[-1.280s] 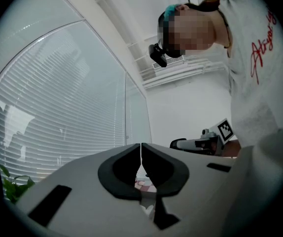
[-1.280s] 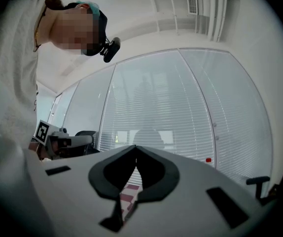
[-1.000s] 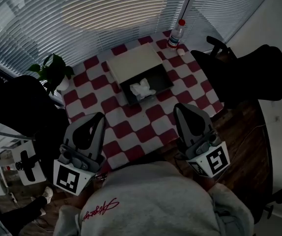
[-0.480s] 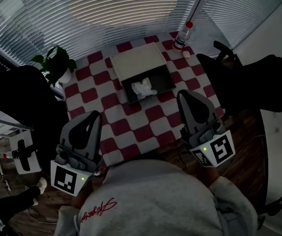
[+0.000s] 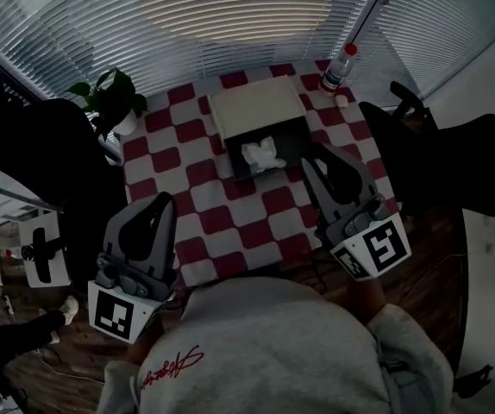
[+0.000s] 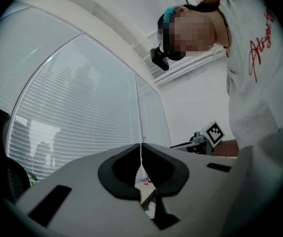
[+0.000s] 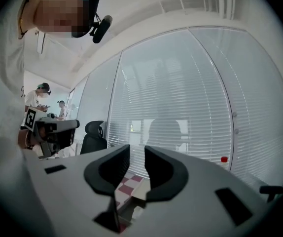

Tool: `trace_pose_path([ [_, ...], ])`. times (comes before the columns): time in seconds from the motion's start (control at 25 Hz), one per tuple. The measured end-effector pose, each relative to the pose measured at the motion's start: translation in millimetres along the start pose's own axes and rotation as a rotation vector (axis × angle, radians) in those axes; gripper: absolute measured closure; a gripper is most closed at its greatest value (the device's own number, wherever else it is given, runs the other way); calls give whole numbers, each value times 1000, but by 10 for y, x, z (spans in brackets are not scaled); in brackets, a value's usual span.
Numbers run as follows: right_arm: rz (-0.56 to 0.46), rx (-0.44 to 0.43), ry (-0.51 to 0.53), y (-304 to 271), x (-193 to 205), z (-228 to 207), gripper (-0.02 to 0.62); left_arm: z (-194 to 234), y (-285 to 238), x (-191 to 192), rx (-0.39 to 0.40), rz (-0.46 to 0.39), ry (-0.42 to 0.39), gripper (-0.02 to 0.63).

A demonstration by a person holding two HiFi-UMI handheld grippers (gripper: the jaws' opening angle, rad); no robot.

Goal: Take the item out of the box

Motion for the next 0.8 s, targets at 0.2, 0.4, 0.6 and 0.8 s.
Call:
trace_pose_path([
  [0.2,33,-44,22,-106,72,-58,505,-21,24,-19,-23,1,-13,588],
  [0.4,96,-111,50,-242,188,-90,498,-28,92,-25,-54,9,-21,588],
  [0.6,173,-168,78,-369,307,-73,471,-30,171,-52,-79,18,-34,588],
  [0.8,221,-197,87,-470,431,-81,460,-16,239,-73,-103,25,-43,588],
])
Point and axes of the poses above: the fingertips, and each gripper's own axes: y backward along the fingers, z to its left, x out of its underside, the point moved 10 cm from there along y, backward along the fingers, and after that the axes turned 14 degrees about -z, right-handed, at the moved point
